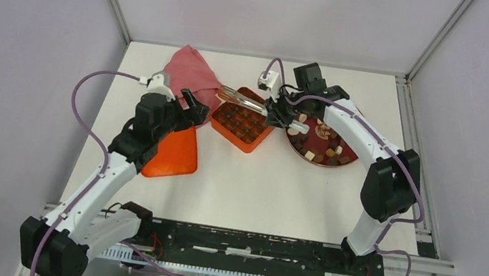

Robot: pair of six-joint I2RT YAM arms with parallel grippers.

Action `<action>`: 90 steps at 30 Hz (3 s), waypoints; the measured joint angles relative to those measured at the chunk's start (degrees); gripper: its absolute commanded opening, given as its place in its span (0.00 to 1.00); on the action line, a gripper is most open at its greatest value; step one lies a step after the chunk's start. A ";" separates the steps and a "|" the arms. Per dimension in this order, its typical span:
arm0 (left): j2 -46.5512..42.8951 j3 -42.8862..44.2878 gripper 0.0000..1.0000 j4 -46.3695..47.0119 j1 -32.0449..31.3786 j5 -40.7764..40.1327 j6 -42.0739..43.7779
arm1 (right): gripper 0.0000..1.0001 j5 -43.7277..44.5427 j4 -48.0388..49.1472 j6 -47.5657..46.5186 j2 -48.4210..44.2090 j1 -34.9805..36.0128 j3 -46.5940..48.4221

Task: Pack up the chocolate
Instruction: Place the fake chocolate in the packing box, then adjust the packing box at the center of the board.

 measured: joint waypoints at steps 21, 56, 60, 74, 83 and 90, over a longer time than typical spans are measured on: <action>13.49 12.04 0.98 0.22 0.00 -4.76 3.02 | 0.00 2.12 2.54 0.26 2.84 0.00 -4.17; 8.57 4.87 0.98 0.17 0.00 -5.05 -0.66 | 0.28 6.80 5.44 6.49 12.22 5.01 -0.20; 8.57 4.87 0.98 -0.24 0.00 -5.05 -0.70 | 0.34 6.95 5.42 6.49 12.22 5.01 -0.20; 8.57 4.87 0.98 -0.24 0.00 -4.94 -0.92 | 0.39 7.17 5.40 6.49 12.22 5.01 -0.20; 8.57 4.76 0.96 -0.24 0.00 -4.48 -2.60 | 0.37 2.23 4.46 7.08 11.63 3.93 1.25; 9.53 3.17 0.86 1.16 0.00 -3.10 -8.09 | 0.37 -2.38 4.35 8.00 7.23 -0.35 1.31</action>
